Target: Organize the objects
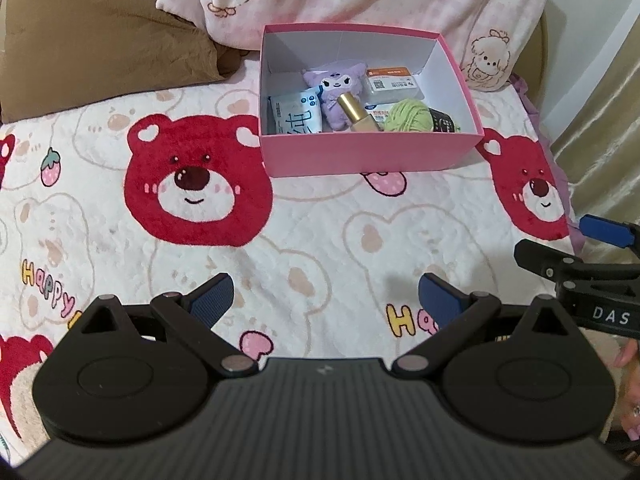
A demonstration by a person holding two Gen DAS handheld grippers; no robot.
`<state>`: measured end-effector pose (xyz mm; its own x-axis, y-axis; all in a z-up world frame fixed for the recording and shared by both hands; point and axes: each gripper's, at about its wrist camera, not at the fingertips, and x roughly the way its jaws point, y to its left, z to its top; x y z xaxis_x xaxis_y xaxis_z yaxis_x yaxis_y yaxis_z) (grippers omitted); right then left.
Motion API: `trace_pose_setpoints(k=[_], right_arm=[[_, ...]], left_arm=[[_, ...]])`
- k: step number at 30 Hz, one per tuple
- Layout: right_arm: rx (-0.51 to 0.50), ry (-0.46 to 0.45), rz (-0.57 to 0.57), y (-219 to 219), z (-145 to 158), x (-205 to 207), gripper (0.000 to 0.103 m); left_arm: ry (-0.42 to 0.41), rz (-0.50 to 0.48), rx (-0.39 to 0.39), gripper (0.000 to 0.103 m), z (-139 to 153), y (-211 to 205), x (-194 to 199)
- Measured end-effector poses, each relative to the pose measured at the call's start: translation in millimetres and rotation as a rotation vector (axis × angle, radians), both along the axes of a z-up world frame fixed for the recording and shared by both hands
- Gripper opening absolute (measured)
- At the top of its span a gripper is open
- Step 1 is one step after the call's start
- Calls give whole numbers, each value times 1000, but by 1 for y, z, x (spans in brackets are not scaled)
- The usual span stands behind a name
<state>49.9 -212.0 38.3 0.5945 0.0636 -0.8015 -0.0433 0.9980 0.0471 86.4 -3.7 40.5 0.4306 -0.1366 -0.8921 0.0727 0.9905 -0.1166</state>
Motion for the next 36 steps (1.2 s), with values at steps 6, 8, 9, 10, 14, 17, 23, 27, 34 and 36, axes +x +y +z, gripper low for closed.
trace_pose_setpoints(k=[6, 8, 9, 10, 14, 17, 23, 27, 34, 36], right_arm=[[-21, -2, 12, 4, 3, 2, 97], [-26, -3, 11, 5, 4, 3, 97], [-26, -2, 13, 6, 4, 4, 97], [-26, -2, 15, 6, 5, 4, 97], [-33, 3, 18, 8, 4, 5, 97], [-30, 8, 16, 8, 3, 5, 97], [-33, 15, 20, 8, 2, 6, 96], [-38, 16, 20, 9, 2, 5, 97], [-45, 25, 20, 6, 0, 7, 96], [-45, 28, 14, 5, -1, 7, 97]], left_arm=[[-6, 8, 14, 100, 4, 1, 3], [-9, 14, 17, 100, 4, 1, 3], [-13, 18, 18, 100, 5, 2, 3], [-14, 24, 19, 100, 5, 2, 3], [-6, 31, 3, 100, 7, 7, 2], [-8, 37, -13, 100, 9, 10, 1], [-15, 3, 4, 100, 10, 5, 0], [-9, 2, -1, 100, 8, 5, 2], [-37, -2, 13, 103, 7, 4, 0], [-43, -4, 19, 103, 8, 4, 1]])
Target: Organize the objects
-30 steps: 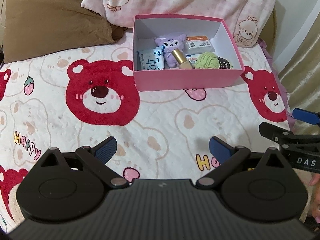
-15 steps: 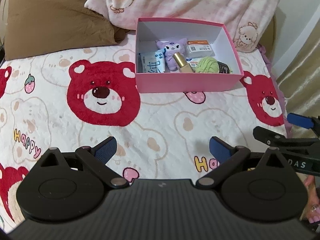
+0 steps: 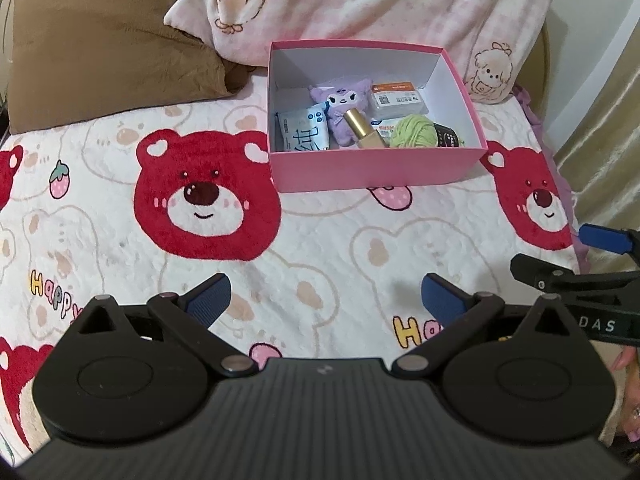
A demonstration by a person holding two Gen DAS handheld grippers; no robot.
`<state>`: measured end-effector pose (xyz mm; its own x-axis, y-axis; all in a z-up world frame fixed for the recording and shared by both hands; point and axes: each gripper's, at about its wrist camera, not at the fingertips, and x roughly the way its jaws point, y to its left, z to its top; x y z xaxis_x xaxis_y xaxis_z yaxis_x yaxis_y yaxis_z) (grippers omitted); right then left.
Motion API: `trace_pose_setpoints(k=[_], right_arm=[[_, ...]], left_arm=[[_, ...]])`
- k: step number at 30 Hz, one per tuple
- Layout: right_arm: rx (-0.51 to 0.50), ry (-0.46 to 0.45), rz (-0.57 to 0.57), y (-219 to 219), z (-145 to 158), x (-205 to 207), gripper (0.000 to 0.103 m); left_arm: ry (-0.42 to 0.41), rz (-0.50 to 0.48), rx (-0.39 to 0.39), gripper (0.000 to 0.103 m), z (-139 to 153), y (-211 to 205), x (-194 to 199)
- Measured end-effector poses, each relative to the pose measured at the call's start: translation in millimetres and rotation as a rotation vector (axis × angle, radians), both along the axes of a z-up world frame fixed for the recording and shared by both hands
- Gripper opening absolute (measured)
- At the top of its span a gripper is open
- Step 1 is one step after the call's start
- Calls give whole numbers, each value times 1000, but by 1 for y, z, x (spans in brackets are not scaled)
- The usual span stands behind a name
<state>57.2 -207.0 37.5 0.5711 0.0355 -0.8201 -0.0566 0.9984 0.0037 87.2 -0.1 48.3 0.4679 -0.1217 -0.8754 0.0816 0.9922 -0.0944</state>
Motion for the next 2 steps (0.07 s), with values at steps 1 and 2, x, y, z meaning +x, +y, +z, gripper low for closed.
trace_pose_setpoints(k=[1, 2], right_arm=[[0, 2, -2, -1, 0, 0, 97], [0, 2, -2, -1, 0, 1, 96]], left_arm=[[-1, -1, 6, 103, 0, 0, 0], [0, -4, 13, 103, 0, -1, 0]])
